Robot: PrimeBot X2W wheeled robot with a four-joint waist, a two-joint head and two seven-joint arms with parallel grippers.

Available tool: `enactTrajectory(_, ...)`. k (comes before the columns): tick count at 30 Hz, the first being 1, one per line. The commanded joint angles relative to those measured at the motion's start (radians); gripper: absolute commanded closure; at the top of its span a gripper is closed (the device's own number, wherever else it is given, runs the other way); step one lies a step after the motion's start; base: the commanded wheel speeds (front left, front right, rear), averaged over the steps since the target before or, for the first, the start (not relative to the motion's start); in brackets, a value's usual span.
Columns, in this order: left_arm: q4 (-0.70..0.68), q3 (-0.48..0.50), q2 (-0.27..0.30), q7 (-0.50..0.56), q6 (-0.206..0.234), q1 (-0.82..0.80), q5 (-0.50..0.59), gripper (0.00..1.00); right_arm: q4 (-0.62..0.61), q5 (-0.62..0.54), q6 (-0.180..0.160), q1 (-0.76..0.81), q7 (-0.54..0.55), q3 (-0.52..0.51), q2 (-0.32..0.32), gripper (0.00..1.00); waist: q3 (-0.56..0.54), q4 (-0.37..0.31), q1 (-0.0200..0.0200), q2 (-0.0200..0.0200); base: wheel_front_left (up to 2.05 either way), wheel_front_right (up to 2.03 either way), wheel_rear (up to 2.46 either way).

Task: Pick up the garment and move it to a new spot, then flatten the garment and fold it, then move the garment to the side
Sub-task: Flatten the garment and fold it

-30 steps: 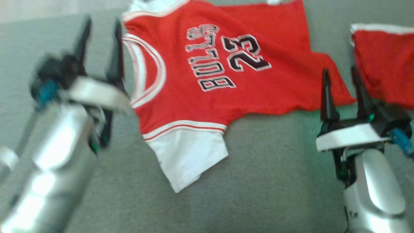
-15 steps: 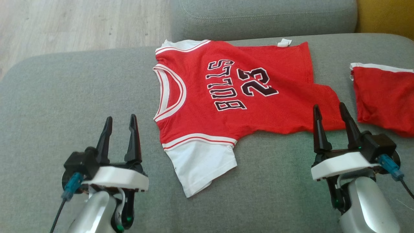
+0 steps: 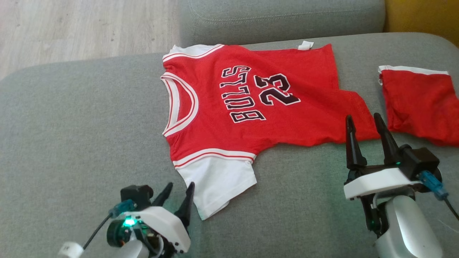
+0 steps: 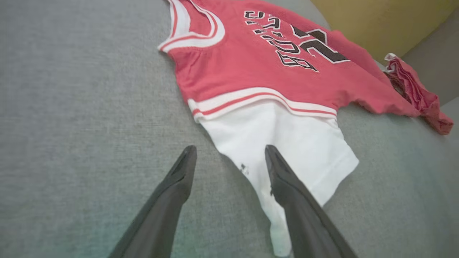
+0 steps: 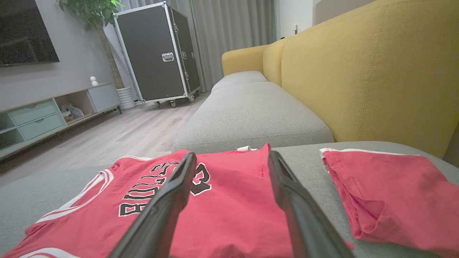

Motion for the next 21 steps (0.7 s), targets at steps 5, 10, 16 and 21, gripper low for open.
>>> enactTrajectory(5, -0.076, 0.014, 0.033, 0.098, 0.002, -0.01, -0.037, 0.0, -0.031, 0.012, -0.001, -0.025, -0.006, 0.022, -0.002, 0.0, 0.0, -0.008, 0.0, -0.0001, 0.0, 0.0, 0.0)
enactTrajectory(10, -0.112, 0.017, 0.057, 0.169, 0.019, 0.006, -0.064, 0.0, -0.032, 0.023, -0.001, -0.032, -0.006, 0.033, -0.002, 0.0, 0.012, -0.03, 0.0, -0.0001, 0.0, 0.0, 0.0)
enactTrajectory(16, -0.119, 0.009, 0.062, 0.212, 0.018, -0.002, -0.078, 0.0, -0.04, 0.022, -0.001, -0.044, -0.006, 0.034, -0.002, 0.0, 0.033, -0.051, 0.0, -0.0001, 0.0, 0.0, 0.0)
enactTrajectory(21, -0.123, -0.003, 0.055, 0.241, 0.0, -0.012, -0.097, 0.0, -0.045, 0.02, -0.001, -0.051, -0.006, 0.036, -0.002, 0.0, 0.055, -0.07, 0.0, -0.0001, 0.0, 0.0, 0.0)
